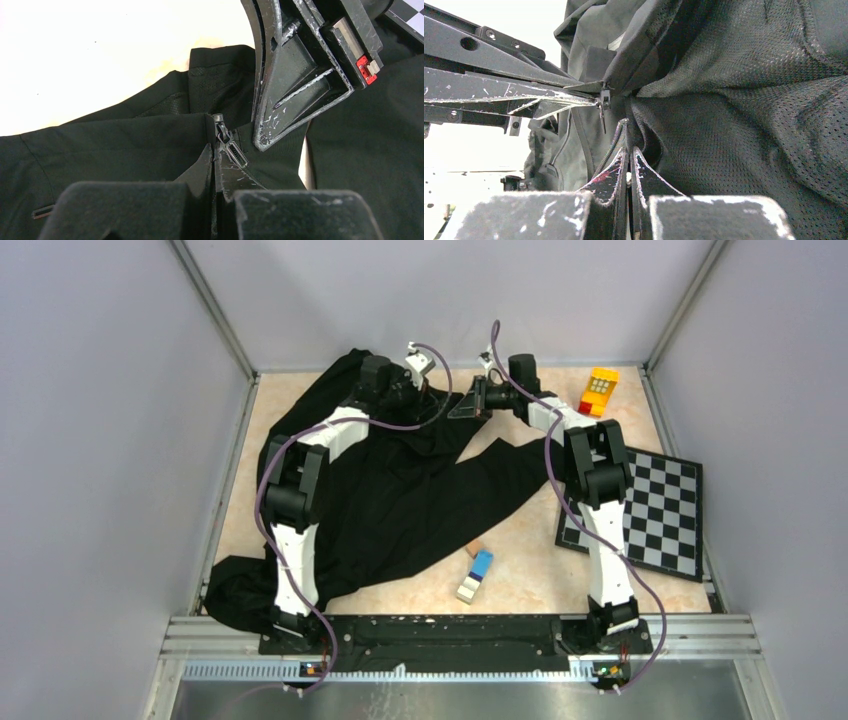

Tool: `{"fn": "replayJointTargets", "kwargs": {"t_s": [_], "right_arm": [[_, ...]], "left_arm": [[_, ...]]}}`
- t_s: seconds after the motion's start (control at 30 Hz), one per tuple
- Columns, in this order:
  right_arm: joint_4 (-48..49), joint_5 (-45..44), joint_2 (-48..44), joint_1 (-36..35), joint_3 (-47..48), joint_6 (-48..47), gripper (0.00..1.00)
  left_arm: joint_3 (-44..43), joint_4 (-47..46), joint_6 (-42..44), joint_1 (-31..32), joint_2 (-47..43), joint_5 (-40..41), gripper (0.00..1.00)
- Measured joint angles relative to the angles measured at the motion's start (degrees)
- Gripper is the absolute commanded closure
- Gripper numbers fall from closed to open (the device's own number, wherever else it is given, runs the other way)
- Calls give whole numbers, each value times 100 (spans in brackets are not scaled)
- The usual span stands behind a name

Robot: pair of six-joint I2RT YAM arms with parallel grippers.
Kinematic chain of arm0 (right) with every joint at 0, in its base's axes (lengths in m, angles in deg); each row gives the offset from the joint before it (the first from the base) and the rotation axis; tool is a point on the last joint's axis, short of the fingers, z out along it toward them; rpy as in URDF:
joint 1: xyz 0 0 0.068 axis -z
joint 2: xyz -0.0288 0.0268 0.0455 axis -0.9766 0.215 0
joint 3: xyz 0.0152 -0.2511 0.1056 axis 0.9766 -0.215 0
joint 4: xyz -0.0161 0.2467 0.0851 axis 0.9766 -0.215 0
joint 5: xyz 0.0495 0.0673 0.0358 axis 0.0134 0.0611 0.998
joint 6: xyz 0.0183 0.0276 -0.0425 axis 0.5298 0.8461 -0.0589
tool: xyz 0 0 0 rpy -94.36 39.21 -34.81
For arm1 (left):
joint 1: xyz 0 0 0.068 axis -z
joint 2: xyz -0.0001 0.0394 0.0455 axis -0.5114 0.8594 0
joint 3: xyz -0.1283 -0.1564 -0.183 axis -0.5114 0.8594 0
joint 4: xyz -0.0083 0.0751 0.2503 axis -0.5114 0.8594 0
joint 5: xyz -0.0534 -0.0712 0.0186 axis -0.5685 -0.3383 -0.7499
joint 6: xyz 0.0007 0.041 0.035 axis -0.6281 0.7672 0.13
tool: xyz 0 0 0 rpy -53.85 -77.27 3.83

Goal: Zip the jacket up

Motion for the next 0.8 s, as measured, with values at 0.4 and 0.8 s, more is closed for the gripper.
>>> {"fn": "replayJointTargets", "kwargs": {"t_s": [0.4,0.8], "right_arm": [[107,63,0,-13,2,48,100],[122,111,0,-37,0,90,100]], "left_arm": [[-72,166,103,44,4,4,100],[-76,212,129,50,96,4,100]]}}
